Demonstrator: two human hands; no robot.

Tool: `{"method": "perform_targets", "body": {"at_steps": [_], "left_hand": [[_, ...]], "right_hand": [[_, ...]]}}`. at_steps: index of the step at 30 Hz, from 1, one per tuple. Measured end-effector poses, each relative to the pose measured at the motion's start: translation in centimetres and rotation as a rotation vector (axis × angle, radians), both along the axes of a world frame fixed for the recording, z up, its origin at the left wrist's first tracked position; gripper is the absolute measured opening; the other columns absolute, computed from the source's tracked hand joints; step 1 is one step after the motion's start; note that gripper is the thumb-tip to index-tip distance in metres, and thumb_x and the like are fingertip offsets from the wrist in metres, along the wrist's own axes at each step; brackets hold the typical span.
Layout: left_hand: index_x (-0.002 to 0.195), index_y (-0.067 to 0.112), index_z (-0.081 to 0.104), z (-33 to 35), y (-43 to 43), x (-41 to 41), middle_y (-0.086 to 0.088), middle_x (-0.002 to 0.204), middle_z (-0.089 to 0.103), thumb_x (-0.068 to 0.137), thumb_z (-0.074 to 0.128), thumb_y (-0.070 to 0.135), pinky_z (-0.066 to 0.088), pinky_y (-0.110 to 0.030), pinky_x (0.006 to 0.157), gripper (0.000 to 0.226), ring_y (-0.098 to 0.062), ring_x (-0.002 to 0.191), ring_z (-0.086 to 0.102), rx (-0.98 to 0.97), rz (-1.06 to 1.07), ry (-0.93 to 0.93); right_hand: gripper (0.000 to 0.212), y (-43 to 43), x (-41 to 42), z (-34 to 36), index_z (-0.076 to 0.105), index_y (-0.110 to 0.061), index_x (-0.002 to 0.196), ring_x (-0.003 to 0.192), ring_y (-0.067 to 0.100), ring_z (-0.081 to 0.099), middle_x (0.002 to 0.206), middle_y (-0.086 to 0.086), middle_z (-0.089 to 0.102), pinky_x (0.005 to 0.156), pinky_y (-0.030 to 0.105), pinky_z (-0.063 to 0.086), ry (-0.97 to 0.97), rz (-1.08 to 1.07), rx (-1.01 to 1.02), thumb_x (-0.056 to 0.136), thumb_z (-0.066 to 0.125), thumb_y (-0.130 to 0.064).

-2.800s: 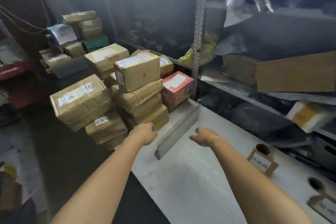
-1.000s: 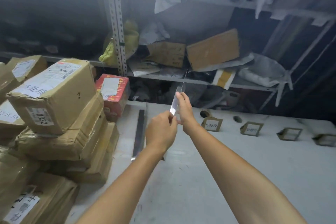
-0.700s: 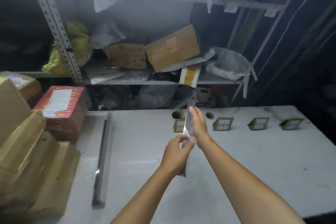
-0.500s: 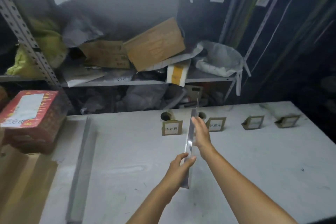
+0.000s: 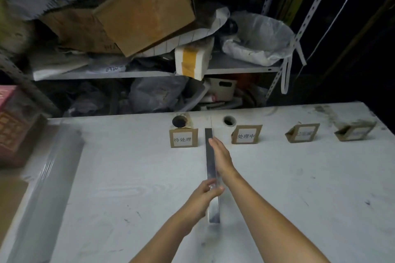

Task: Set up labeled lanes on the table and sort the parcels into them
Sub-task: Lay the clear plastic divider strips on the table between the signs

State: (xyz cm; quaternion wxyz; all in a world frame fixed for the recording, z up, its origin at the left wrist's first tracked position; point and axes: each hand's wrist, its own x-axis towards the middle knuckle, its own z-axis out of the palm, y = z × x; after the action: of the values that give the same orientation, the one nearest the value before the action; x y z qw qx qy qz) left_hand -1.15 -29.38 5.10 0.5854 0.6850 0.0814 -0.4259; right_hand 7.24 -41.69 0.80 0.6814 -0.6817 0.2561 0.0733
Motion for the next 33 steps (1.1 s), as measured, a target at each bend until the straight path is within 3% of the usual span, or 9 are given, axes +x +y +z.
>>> {"method": "perform_targets", "body": {"at_steps": [3, 8, 11, 18, 21, 24, 29, 33], "left_hand": [[0.141, 0.04, 0.038, -0.6, -0.9, 0.1, 0.005, 0.152, 0.041, 0.098, 0.053, 0.053, 0.039, -0.037, 0.102, 0.047, -0.015, 0.128, 0.043, 0.027, -0.004, -0.003], [0.144, 0.04, 0.038, -1.0, -1.7, 0.5, 0.004, 0.149, 0.045, 0.099, 0.054, 0.044, 0.04, -0.042, 0.106, 0.048, -0.019, 0.135, 0.045, 0.059, 0.026, 0.005], [0.145, 0.041, 0.037, -1.1, -2.0, 0.6, 0.003, 0.147, 0.048, 0.099, 0.055, 0.04, 0.04, -0.042, 0.106, 0.049, -0.021, 0.133, 0.047, 0.073, 0.028, 0.006], [0.146, 0.044, 0.035, -1.3, -2.5, 0.3, 0.003, 0.127, 0.055, 0.098, 0.056, 0.031, 0.044, -0.035, 0.09, 0.054, -0.016, 0.113, 0.055, 0.085, 0.041, 0.0], [0.146, 0.041, 0.037, -1.2, -2.5, -0.1, 0.0, 0.132, 0.057, 0.098, 0.055, 0.027, 0.046, -0.031, 0.083, 0.053, -0.01, 0.103, 0.059, 0.078, 0.055, -0.028], [0.148, 0.039, 0.037, -1.4, -2.4, -0.4, -0.003, 0.14, 0.053, 0.099, 0.055, 0.027, 0.045, -0.032, 0.086, 0.054, -0.017, 0.116, 0.058, 0.079, 0.061, -0.049], [0.148, 0.036, 0.038, -1.6, -2.5, -0.5, -0.003, 0.133, 0.058, 0.099, 0.054, 0.025, 0.047, -0.023, 0.073, 0.053, -0.017, 0.109, 0.059, 0.101, 0.065, -0.066], [0.149, 0.034, 0.038, -1.8, -2.7, -0.4, -0.003, 0.132, 0.057, 0.099, 0.054, 0.023, 0.048, -0.022, 0.072, 0.053, -0.016, 0.102, 0.059, 0.102, 0.086, -0.075]], "right_hand": [[0.055, -0.2, -0.3, -1.1, 0.043, -0.029, 0.149, 0.14, 0.012, 0.038, 0.155, -0.008, 0.042, 0.108, 0.027, 0.029, 0.014, 0.029, -0.004, 0.099, 0.051, -0.05], [0.054, -0.7, -0.6, -1.4, 0.041, -0.028, 0.15, 0.133, 0.006, 0.039, 0.155, -0.009, 0.042, 0.105, 0.024, 0.028, 0.009, 0.052, 0.001, 0.101, 0.05, -0.048], [0.055, -0.9, -0.6, -1.2, 0.039, -0.03, 0.151, 0.139, 0.011, 0.037, 0.156, -0.01, 0.039, 0.103, 0.025, 0.028, 0.018, 0.064, 0.002, 0.101, 0.048, -0.049], [0.057, -1.2, -1.1, -1.1, 0.041, -0.03, 0.15, 0.142, 0.016, 0.037, 0.155, -0.008, 0.041, 0.105, 0.028, 0.03, 0.042, 0.093, -0.04, 0.099, 0.047, -0.056], [0.057, -1.3, -1.4, -1.1, 0.044, -0.029, 0.149, 0.141, 0.014, 0.039, 0.154, -0.009, 0.043, 0.105, 0.025, 0.03, 0.045, 0.09, -0.044, 0.099, 0.048, -0.056], [0.058, -1.2, -1.7, -1.0, 0.045, -0.029, 0.149, 0.141, 0.014, 0.039, 0.154, -0.009, 0.043, 0.103, 0.026, 0.031, 0.044, 0.09, -0.048, 0.098, 0.048, -0.057], [0.055, -1.0, -1.7, -1.2, 0.044, -0.03, 0.148, 0.142, 0.017, 0.038, 0.155, -0.007, 0.042, 0.103, 0.03, 0.031, 0.039, 0.088, -0.047, 0.1, 0.046, -0.056], [0.055, -1.0, -1.4, -1.5, 0.044, -0.031, 0.148, 0.141, 0.019, 0.039, 0.155, -0.006, 0.042, 0.11, 0.035, 0.032, 0.038, 0.086, -0.057, 0.1, 0.045, -0.057]]}}
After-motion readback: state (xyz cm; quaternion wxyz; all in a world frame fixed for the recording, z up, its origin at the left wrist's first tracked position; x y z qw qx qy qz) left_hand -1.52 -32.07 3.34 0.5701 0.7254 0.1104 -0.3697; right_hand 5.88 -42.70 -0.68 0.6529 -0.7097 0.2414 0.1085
